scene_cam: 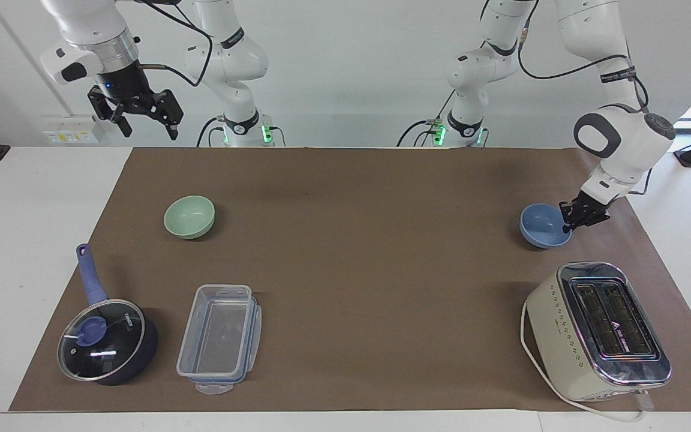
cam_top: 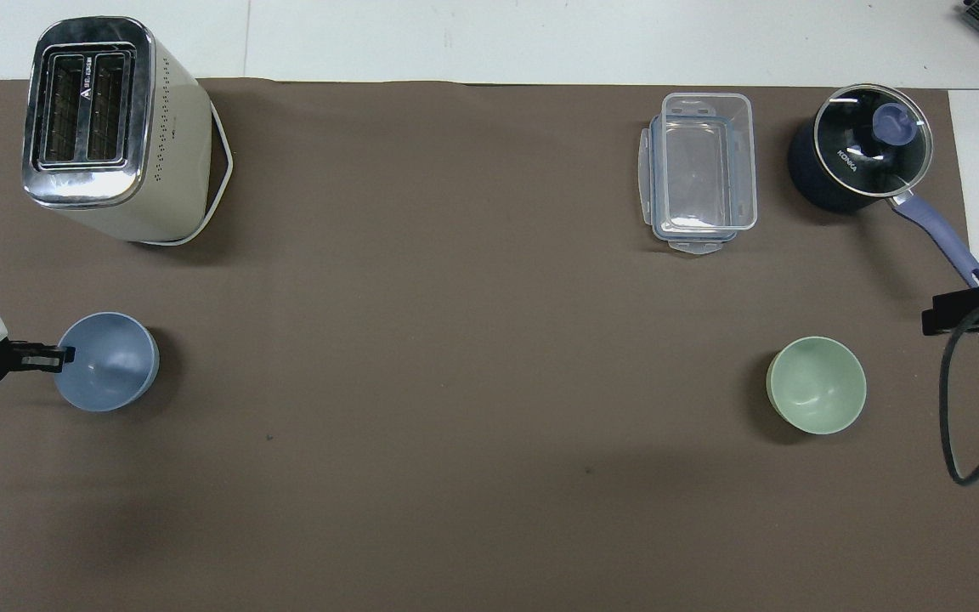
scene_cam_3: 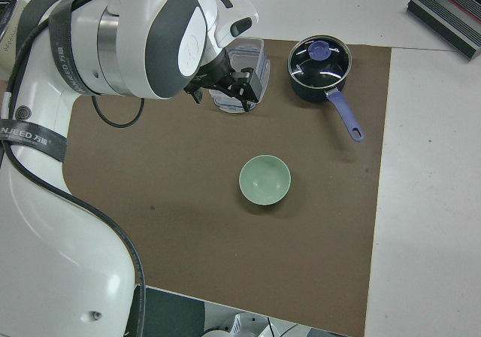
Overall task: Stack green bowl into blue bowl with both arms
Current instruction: 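Close the left gripper on the blue bowl rim, then carry the blue bowl with the left gripper to the table center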
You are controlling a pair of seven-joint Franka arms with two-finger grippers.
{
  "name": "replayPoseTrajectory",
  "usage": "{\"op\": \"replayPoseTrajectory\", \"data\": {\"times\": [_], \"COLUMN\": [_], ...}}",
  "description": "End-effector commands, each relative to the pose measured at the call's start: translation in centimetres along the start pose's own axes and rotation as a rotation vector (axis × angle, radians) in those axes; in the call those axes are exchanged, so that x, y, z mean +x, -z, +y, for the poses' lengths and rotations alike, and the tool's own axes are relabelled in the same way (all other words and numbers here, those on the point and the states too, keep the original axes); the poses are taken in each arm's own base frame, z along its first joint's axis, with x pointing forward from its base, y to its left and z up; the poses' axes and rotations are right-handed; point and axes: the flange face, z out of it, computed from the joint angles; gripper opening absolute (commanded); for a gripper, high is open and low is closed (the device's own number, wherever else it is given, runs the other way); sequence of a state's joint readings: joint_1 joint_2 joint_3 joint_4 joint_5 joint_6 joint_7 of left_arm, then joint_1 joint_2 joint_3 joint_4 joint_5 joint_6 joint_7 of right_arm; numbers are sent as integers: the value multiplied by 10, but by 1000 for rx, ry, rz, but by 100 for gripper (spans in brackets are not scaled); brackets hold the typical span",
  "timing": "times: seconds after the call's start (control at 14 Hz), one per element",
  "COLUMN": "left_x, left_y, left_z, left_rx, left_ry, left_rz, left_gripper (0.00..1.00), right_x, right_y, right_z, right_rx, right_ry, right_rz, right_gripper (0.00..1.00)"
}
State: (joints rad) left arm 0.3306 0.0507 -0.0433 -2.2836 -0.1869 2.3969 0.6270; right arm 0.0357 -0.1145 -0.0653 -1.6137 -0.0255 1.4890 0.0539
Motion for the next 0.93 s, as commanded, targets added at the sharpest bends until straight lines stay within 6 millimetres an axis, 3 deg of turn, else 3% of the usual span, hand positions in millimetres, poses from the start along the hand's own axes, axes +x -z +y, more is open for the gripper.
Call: {"op": "replayPoseTrajectory", "data": {"times": [0.0,0.14,0.36,0.86], "left_x": [-1,4,14,43], "left_y": [18,28,28,12], "left_z": [19,39,77,205], "left_rx": [-17,-30,-52,-68], "left_ry": [-29,-66,-131,-78], "left_rz": [4,-6,-29,-56], "left_gripper": [0,0,0,0], "right_x": [-9,-10,-10,-10], "right_y": [0,1,2,2], "right_z": [4,5,5,5], "right_rx": [19,20,20,18], "right_ry": [13,12,12,13], "right_rz": [-11,-9,-9,-8], "right_gripper": [100,100,100,100]}}
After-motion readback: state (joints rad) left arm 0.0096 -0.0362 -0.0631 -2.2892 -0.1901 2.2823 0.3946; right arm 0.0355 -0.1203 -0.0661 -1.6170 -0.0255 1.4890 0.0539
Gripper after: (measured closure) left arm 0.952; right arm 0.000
